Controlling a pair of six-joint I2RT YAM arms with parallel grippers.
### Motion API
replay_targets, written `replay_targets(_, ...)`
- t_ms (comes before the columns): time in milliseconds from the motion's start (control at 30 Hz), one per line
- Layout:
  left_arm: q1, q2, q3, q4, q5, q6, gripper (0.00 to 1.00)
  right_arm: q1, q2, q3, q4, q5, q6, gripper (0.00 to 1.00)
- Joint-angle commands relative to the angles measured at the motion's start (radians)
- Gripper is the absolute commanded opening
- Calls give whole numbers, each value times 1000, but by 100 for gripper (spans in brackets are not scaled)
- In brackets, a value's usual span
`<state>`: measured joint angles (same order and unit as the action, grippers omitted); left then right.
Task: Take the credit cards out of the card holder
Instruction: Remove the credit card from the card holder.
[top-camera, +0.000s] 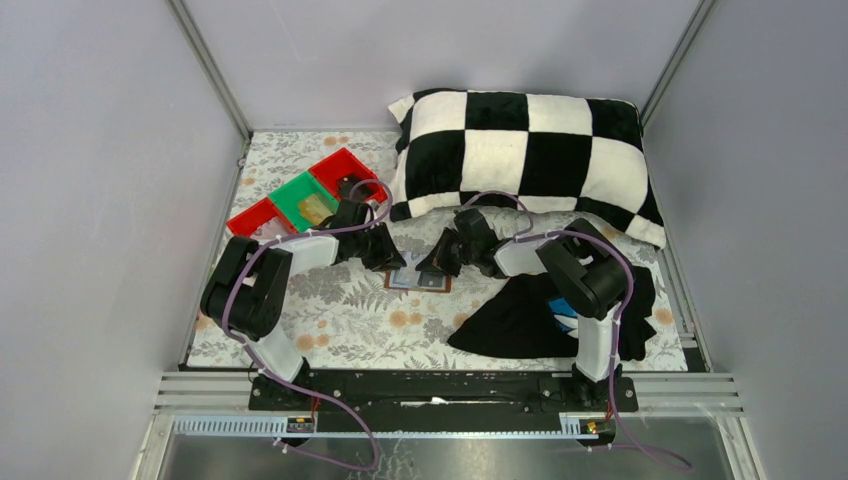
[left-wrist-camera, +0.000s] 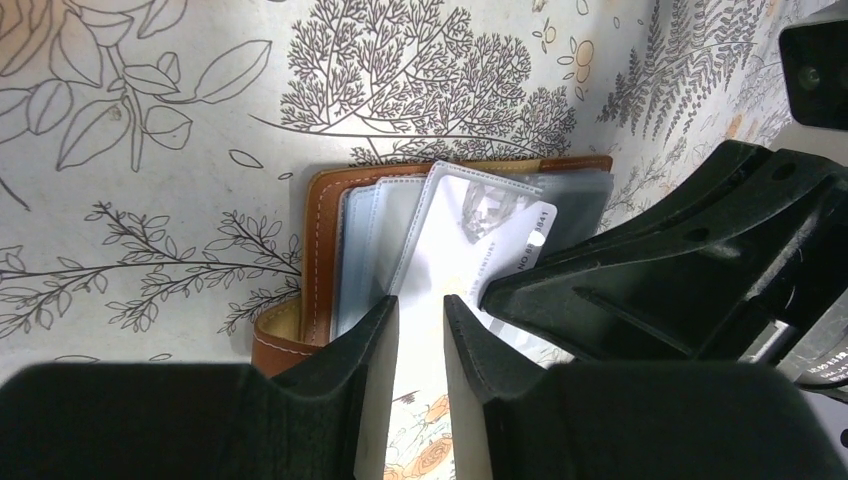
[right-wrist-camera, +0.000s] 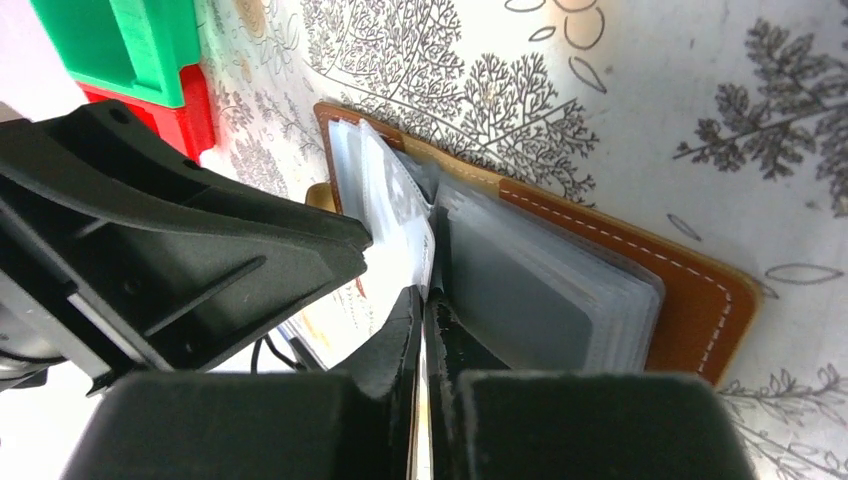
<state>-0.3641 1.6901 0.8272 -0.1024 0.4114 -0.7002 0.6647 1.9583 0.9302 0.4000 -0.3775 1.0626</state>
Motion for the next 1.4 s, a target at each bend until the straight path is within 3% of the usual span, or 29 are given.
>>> replay_targets(0, 5, 66, -56, -91, -111, 36, 29, 2, -54, -66, 8, 65, 22, 0)
replay_targets(267, 36, 69, -70, -93, -101, 47, 27, -32, -97, -124, 80, -1, 8, 0)
replay_targets(467, 42, 73, -74, -90, -95, 46, 27, -38, -96, -140, 103, -32, 7, 23)
replay_targets(767, 44, 77, -73, -89, -91, 46, 27, -38, -75, -166, 182, -52, 43, 19)
replay_targets(967, 44, 81, -72, -86, -85, 47, 27, -38, -32, -136, 210, -93, 43, 32)
replay_targets(1033, 44, 85, -70, -85, -83, 49, 27, -38, -23, -127, 205, -95, 38, 28)
replay_targets(1200, 44, 92, -65, -86, -81, 45, 27, -42, -34, -145, 208, -88, 40, 0)
replay_targets(1367, 66, 86, -72, -73, -63, 45, 27, -82, -67, -193, 260, -139, 29, 0)
